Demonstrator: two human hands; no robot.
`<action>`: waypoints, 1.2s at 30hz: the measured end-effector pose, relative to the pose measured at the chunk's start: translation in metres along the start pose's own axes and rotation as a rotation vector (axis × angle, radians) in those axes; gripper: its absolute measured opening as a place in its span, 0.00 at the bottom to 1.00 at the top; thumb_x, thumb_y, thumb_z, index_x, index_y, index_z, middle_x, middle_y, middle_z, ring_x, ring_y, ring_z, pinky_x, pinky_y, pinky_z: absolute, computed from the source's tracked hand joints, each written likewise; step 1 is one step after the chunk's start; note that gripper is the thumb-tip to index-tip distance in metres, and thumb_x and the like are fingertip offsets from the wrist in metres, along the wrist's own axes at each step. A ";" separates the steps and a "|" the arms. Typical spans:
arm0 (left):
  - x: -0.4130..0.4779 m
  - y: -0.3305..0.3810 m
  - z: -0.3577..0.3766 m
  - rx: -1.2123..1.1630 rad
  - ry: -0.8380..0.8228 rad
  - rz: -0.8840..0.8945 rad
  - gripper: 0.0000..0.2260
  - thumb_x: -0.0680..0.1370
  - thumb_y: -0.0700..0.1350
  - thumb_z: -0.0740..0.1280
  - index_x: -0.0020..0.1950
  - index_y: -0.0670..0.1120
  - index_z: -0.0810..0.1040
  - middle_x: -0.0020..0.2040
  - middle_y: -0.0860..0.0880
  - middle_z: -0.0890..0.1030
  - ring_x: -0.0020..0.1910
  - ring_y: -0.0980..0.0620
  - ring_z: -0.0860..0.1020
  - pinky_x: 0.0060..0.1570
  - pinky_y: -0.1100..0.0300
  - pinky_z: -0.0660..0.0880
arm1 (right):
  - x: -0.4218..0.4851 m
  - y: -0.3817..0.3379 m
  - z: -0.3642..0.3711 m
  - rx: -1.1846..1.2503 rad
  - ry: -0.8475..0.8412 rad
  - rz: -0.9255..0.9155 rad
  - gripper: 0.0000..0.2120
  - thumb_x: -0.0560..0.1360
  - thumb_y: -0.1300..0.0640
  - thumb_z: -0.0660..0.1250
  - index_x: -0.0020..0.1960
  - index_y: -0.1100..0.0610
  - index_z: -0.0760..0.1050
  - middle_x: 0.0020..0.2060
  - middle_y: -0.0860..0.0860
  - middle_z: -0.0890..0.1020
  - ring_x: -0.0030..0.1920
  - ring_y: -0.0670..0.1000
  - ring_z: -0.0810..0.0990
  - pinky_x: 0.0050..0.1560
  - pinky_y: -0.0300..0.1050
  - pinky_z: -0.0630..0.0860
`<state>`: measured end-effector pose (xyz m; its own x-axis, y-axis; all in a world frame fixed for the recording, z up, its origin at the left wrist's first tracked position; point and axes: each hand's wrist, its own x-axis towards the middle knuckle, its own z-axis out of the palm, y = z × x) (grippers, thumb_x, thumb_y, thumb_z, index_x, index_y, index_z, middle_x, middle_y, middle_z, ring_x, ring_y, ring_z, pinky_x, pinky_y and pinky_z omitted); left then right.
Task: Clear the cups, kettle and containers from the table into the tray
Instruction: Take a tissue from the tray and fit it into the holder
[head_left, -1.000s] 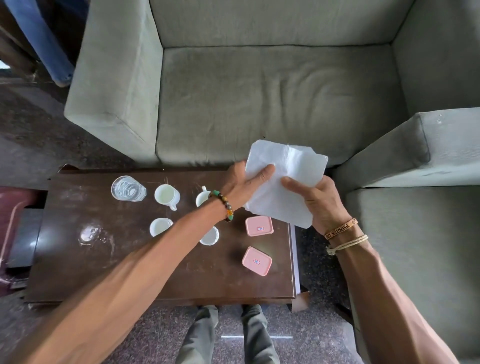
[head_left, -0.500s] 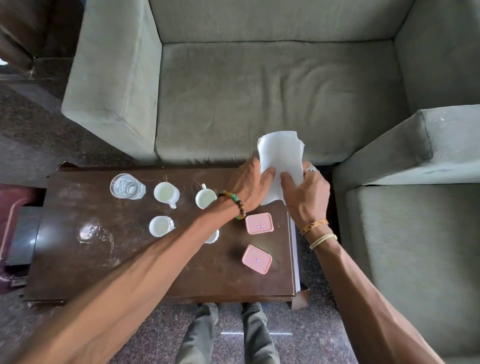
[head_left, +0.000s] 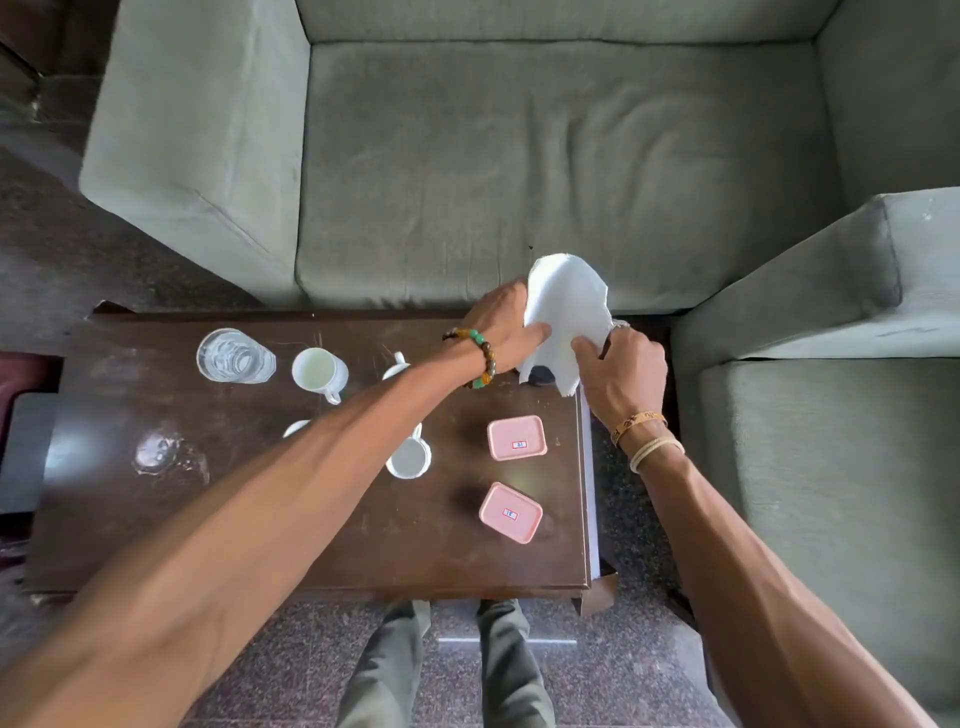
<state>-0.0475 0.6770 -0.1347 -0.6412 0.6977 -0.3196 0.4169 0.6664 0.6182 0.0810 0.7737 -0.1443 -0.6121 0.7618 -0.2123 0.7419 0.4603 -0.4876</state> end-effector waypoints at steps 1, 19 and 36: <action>0.004 -0.002 0.003 0.016 -0.016 -0.011 0.10 0.74 0.48 0.70 0.44 0.46 0.70 0.35 0.53 0.71 0.35 0.50 0.69 0.29 0.60 0.60 | 0.003 0.003 0.006 0.006 0.017 0.005 0.21 0.75 0.52 0.65 0.29 0.52 0.59 0.26 0.48 0.68 0.34 0.59 0.69 0.35 0.45 0.60; 0.048 -0.045 0.093 0.028 0.142 -0.110 0.15 0.73 0.48 0.72 0.51 0.37 0.77 0.49 0.39 0.81 0.49 0.40 0.79 0.41 0.57 0.68 | 0.042 0.051 0.096 0.153 0.186 0.136 0.15 0.76 0.49 0.65 0.50 0.61 0.79 0.38 0.56 0.84 0.34 0.52 0.74 0.38 0.40 0.69; 0.054 -0.063 0.104 0.081 0.069 -0.130 0.14 0.77 0.51 0.66 0.53 0.41 0.80 0.49 0.42 0.82 0.49 0.43 0.79 0.43 0.54 0.73 | 0.043 0.069 0.110 0.110 0.102 0.154 0.17 0.74 0.45 0.67 0.35 0.57 0.72 0.47 0.49 0.71 0.40 0.53 0.74 0.38 0.43 0.67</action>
<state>-0.0413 0.7000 -0.2657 -0.7345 0.5862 -0.3419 0.3761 0.7710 0.5140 0.0762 0.7886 -0.2800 -0.4592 0.8637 -0.2075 0.7867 0.2870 -0.5465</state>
